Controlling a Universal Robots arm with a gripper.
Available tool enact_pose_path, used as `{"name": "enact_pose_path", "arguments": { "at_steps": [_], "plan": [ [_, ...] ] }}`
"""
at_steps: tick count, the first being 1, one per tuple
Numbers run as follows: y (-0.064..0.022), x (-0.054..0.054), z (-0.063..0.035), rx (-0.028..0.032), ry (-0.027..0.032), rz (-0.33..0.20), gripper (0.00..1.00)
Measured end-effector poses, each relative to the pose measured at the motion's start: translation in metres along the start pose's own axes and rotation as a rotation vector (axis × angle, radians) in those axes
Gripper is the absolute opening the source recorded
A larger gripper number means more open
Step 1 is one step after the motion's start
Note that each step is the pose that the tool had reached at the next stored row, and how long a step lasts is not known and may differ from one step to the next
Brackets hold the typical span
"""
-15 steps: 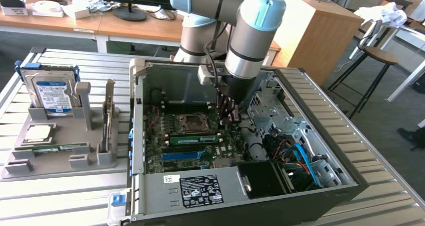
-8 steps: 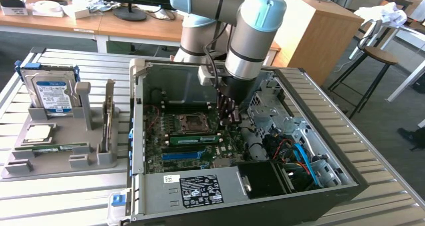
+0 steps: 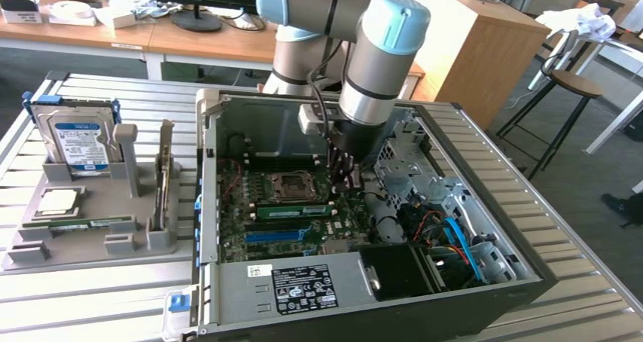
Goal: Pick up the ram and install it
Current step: 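Press down the ram until it locks into place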
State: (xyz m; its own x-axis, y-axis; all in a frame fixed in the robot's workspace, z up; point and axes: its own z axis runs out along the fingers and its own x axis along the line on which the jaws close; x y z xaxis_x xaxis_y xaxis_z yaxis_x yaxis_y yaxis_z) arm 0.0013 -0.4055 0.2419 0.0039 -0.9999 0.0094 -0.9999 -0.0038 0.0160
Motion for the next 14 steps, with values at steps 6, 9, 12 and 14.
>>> {"name": "enact_pose_path", "arguments": {
  "at_steps": [6, 9, 12, 14],
  "plan": [
    [-0.0001, -0.0001, 0.0068, 0.0, -0.0001, 0.0, 0.1],
    [-0.0001, 0.0, 0.0068, 0.0, 0.0002, 0.0, 0.1],
    [-0.0002, -0.0002, 0.0087, 0.0001, -0.0005, 0.0, 0.1],
    [-0.0002, -0.0001, 0.011, 0.0001, -0.0003, 0.0, 0.1]
  ]
}}
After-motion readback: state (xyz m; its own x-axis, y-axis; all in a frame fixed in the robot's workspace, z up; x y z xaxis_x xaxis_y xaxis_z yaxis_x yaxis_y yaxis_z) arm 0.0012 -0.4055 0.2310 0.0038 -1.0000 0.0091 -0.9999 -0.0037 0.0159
